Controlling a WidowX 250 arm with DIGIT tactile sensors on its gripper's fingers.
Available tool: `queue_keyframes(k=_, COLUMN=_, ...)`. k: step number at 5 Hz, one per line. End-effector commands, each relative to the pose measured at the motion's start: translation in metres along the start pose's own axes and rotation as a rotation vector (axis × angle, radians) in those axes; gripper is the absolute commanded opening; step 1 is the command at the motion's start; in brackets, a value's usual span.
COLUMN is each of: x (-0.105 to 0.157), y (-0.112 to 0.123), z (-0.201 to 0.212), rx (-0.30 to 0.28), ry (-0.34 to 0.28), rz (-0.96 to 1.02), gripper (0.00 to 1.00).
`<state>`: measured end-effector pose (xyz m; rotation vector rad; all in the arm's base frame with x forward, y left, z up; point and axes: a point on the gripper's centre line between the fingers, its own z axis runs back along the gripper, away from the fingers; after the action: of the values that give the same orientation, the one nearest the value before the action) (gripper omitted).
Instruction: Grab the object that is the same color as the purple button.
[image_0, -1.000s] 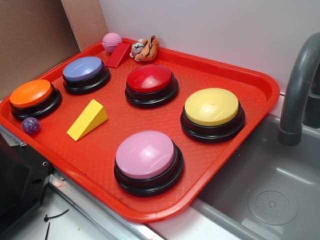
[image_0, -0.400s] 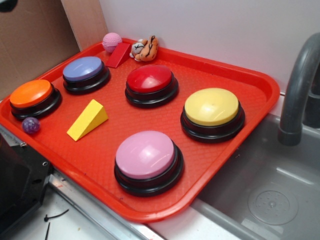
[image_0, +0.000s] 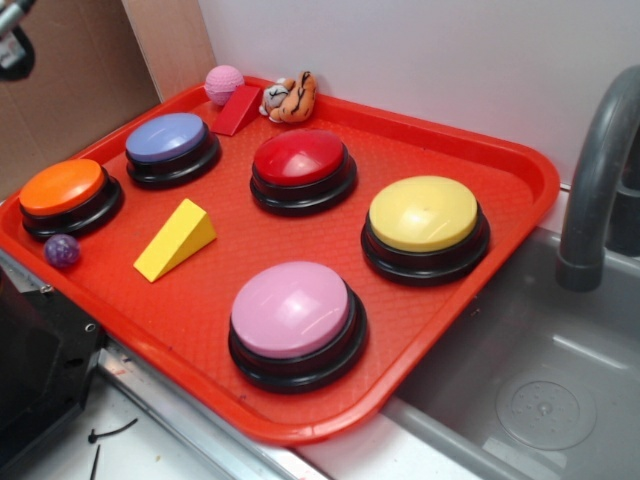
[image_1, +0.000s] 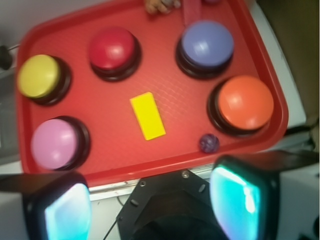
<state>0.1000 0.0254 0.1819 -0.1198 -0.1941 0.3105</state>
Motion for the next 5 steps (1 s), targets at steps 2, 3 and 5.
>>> queue_keyframes(k=2, x=-0.003, y=0.037, z=-0.071, rx=0.114, ry=-0.102, rz=0.17, gripper=1.0)
queue_keyframes(k=3, x=-0.006, y=0.046, z=-0.092, rx=0.142, ry=-0.114, rz=0.154, gripper=1.0)
queue_keyframes(k=5, x=-0.005, y=0.063, z=-0.126, rx=0.225, ry=-0.079, rz=0.178, gripper=1.0)
